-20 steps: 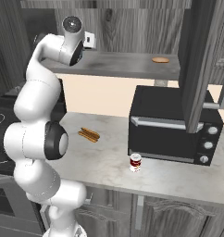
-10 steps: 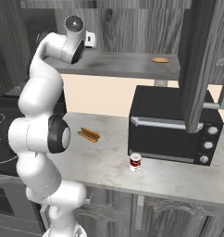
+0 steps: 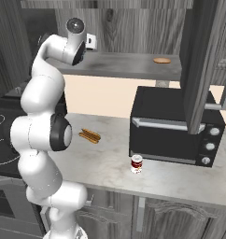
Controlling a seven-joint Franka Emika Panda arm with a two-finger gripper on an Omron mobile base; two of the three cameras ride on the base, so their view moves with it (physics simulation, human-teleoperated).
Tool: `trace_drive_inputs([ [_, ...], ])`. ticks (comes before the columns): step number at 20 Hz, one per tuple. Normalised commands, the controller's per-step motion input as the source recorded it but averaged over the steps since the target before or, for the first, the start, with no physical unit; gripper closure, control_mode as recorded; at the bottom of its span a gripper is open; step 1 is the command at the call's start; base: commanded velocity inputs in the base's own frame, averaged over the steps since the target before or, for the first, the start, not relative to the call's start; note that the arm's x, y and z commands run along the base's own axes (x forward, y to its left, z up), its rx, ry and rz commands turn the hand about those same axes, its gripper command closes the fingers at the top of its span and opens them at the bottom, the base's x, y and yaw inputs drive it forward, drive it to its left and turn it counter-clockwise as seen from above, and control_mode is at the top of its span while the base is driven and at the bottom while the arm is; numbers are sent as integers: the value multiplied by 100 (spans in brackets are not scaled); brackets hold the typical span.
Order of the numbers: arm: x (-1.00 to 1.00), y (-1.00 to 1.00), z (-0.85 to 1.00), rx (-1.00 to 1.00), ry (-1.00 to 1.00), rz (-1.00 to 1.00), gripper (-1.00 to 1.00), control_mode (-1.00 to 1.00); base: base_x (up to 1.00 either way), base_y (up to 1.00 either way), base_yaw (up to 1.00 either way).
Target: Pick the cans from the counter and place them in their designated side in the cabinet.
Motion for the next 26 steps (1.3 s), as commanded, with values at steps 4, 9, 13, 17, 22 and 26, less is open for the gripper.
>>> trace_drive_inputs([
  [4, 16, 8, -15, -1, 0, 0, 100, -100, 0, 0, 0],
  [9, 25, 9, -12, 0, 0, 1, 100, -100, 0, 0, 0],
  [13, 23, 8, -18, -1, 0, 0, -100, -100, 0, 0, 0],
  [17, 18, 1, -13, -1, 0, 1, -100, -100, 0, 0, 0],
  [22, 18, 0, -13, -1, 0, 1, -100, -100, 0, 0, 0],
  [26, 19, 0, -12, -2, 0, 1, -100, -100, 0, 0, 0],
])
